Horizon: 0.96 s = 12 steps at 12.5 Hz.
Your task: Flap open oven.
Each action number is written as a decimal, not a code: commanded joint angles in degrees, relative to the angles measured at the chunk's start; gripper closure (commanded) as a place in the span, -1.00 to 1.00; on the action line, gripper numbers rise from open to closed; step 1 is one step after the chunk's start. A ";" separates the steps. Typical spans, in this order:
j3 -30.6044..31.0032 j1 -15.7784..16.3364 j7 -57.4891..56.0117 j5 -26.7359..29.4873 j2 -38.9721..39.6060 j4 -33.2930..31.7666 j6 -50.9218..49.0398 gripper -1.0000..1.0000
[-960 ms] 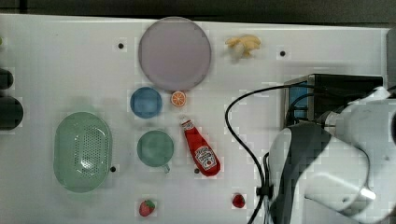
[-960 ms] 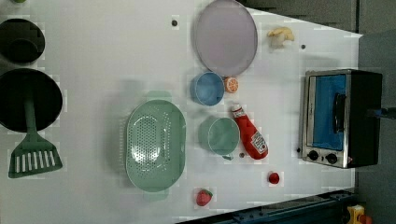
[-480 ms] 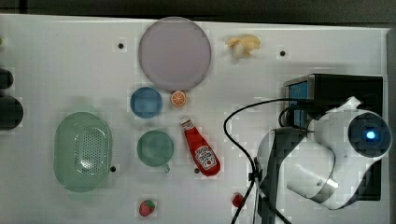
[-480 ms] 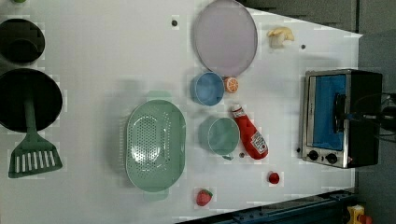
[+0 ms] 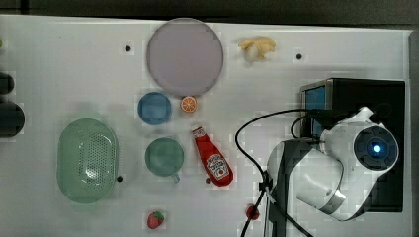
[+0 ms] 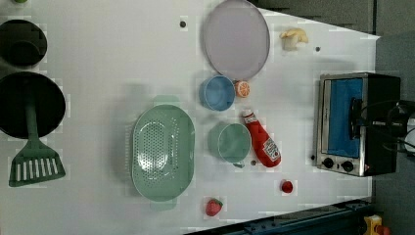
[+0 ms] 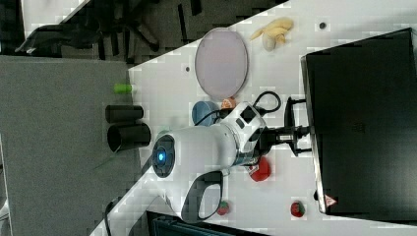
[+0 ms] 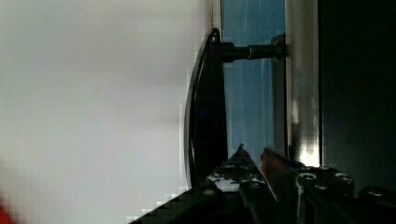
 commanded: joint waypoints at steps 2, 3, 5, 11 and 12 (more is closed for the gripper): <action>1.52 2.84 2.14 -5.36 1.90 -0.39 1.81 0.65; 2.02 3.57 5.72 -8.16 2.32 -0.57 1.81 0.65; 3.35 5.08 14.34 -14.35 3.59 -0.98 1.74 0.65; 7.31 10.82 38.17 -31.41 9.53 -0.97 -1.71 0.65; 7.79 12.09 43.08 -33.23 10.64 -0.87 -3.46 0.65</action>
